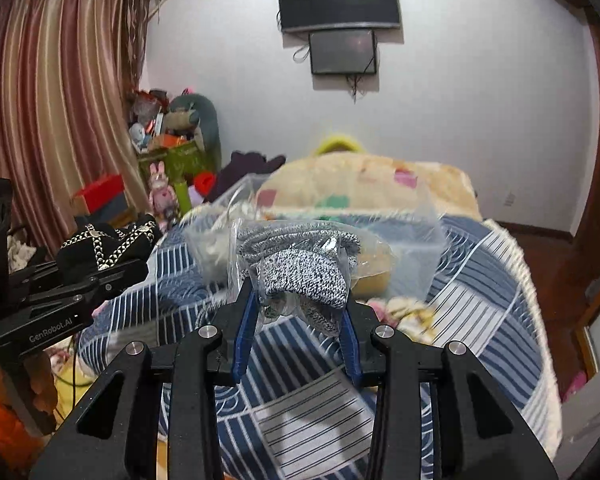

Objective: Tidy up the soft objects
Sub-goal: 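Place the mesh bag into the box with the right gripper while the left drops the cap in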

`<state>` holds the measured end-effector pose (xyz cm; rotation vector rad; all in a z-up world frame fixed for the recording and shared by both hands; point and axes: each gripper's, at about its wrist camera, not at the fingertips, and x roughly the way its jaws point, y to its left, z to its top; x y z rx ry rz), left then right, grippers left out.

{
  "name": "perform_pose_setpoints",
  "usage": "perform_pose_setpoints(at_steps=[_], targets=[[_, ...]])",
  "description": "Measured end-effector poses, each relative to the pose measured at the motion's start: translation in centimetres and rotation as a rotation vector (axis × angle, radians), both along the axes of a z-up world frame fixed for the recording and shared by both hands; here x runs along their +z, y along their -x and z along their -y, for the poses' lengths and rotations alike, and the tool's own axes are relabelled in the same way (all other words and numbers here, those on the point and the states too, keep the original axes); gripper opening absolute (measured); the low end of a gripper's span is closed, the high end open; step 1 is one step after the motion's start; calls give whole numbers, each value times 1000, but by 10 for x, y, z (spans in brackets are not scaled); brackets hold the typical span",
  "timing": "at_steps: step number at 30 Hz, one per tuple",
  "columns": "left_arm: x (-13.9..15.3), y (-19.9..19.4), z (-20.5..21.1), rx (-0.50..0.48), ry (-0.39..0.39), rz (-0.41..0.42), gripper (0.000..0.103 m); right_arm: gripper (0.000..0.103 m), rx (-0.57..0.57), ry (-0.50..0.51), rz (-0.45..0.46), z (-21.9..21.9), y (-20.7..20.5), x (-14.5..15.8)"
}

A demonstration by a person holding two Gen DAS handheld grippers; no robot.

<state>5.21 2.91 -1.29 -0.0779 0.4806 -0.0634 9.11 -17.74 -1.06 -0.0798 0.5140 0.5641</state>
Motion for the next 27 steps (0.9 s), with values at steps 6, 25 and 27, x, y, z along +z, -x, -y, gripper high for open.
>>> perform_pose_setpoints(at_steps=[6,25,27], targets=[[27,-15,6,-20,-3,64,29,34,-49,-14,67,11,-10,22],[45,-77,31,-71,-15,59,29,34,-93,-34,105,4,-53,44],[42,-85,33,-75,-6,46,29,34,-90,-19,105,0,-56,43]])
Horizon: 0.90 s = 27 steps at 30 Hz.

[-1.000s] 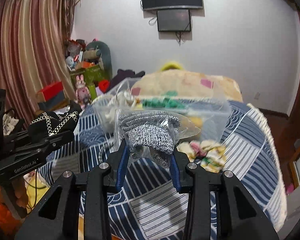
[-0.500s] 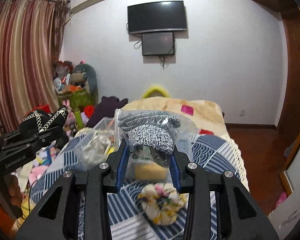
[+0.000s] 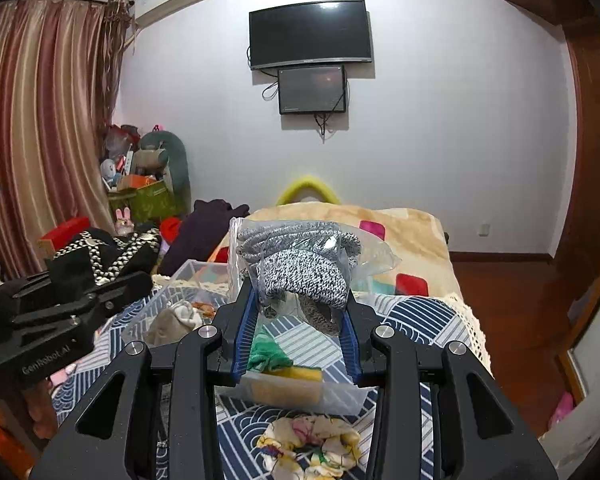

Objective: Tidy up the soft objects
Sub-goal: 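Place the mesh bag into the box with the right gripper while the left drops the cap in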

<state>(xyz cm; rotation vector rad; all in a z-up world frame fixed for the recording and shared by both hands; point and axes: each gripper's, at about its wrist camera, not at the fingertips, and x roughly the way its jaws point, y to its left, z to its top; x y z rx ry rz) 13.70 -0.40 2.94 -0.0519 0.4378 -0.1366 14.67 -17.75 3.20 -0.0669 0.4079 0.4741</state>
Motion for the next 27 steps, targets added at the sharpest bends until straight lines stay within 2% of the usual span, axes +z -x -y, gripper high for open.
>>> perform_pose_setpoints(at_steps=[8,16,24,27], targets=[[-16,-30,7,-10,8,-70,29,34,11,42,-34,-11,-18,-12],[-43,-65,3,-15,39,-177,29,34,-2,91,-102,-22,-39,-35],[-59,-83,9,-31,-6,-233,29,34,-15,139,-155,-27,-53,-54],[-63,-84,8,-44,1,-253,33,35,-15,149,-171,-28,-54,-58]])
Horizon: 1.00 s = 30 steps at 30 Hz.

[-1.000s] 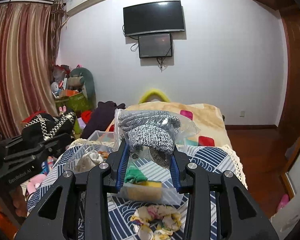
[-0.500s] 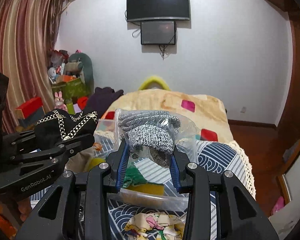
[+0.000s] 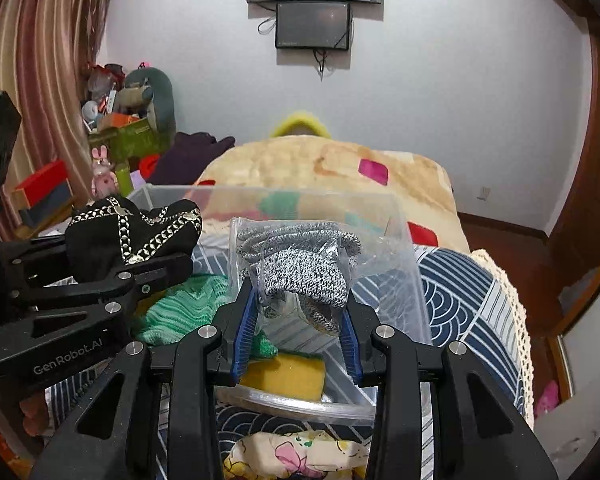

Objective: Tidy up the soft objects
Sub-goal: 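Place the mesh bag into the box with the right gripper while the left drops the cap in, then grasp the floral scrunchie with the right gripper while the left gripper grasps the braided bracelet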

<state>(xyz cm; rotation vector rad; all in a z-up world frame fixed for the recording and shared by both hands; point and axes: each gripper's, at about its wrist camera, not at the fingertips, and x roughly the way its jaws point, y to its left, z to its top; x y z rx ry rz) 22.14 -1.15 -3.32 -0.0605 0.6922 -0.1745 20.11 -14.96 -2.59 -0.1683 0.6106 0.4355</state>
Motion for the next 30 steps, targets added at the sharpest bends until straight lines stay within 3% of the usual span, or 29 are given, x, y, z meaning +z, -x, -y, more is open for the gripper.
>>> perform_pose_setpoints(at_steps=[6,10,17,22,26,30], targets=[[-1,0,-4,2,11,-11,39,38,5,3,-10,2,1,-1],[2,4,-8,5,30,-18,54,49,0,-9,-25,5,2,1],[9,17,-10,-3,38,0,57,54,-7,-34,-8,13,12,11],[22,34,-14,-3,55,42,64,56,-4,-31,36,16,22,23],[36,50,-19,-4,64,85,65,67,-4,-35,80,20,33,33],[52,74,-23,26,37,165,78,67,-4,-44,119,23,43,42]])
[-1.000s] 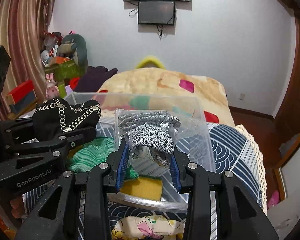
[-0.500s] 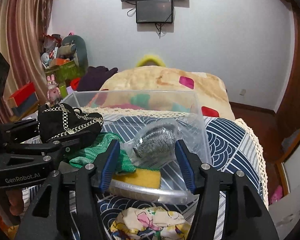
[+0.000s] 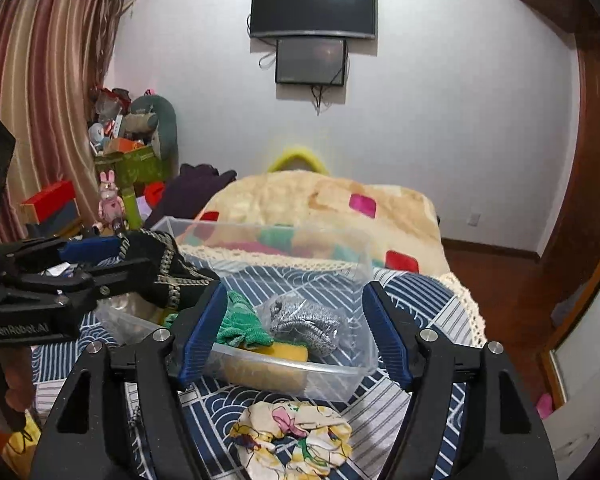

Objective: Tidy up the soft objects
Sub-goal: 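Grasp the floral scrunchie with the right gripper while the left gripper grasps the braided bracelet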

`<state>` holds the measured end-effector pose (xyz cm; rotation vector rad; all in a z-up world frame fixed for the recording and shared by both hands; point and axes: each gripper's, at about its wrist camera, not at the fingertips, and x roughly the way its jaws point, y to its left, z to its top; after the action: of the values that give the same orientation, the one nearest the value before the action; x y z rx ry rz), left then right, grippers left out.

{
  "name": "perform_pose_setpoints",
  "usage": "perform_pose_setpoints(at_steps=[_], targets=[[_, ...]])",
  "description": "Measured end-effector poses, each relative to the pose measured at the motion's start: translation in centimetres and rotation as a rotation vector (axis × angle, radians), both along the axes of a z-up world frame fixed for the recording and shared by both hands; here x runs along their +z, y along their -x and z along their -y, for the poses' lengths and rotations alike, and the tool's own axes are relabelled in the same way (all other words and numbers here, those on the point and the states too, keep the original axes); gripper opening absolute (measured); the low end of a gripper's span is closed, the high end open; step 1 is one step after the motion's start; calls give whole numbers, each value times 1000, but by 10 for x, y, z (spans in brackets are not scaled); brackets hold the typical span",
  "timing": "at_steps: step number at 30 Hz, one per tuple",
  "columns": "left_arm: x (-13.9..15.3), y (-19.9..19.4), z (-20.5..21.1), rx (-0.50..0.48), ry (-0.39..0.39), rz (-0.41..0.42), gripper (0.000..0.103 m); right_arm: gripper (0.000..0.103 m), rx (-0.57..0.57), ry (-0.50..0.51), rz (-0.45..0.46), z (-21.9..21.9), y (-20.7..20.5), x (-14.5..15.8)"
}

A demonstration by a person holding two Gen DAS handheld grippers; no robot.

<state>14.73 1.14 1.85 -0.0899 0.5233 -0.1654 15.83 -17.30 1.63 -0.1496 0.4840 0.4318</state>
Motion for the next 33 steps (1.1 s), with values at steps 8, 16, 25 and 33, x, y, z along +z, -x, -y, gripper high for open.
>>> perform_pose_setpoints(at_steps=[8,16,25,33], targets=[[-5,35,-4,21,1,46,93,67,13,-36,21,12,23,3],[-43,45,1,34,-5,-44,93,71,-9,-24,-20,22,31,-20],[-93,46,3,29,24,-180,93,72,-16,32,-148,21,26,-68],[-115,45,10,23,92,-239,81,72,-27,78,-202,15,24,-93]])
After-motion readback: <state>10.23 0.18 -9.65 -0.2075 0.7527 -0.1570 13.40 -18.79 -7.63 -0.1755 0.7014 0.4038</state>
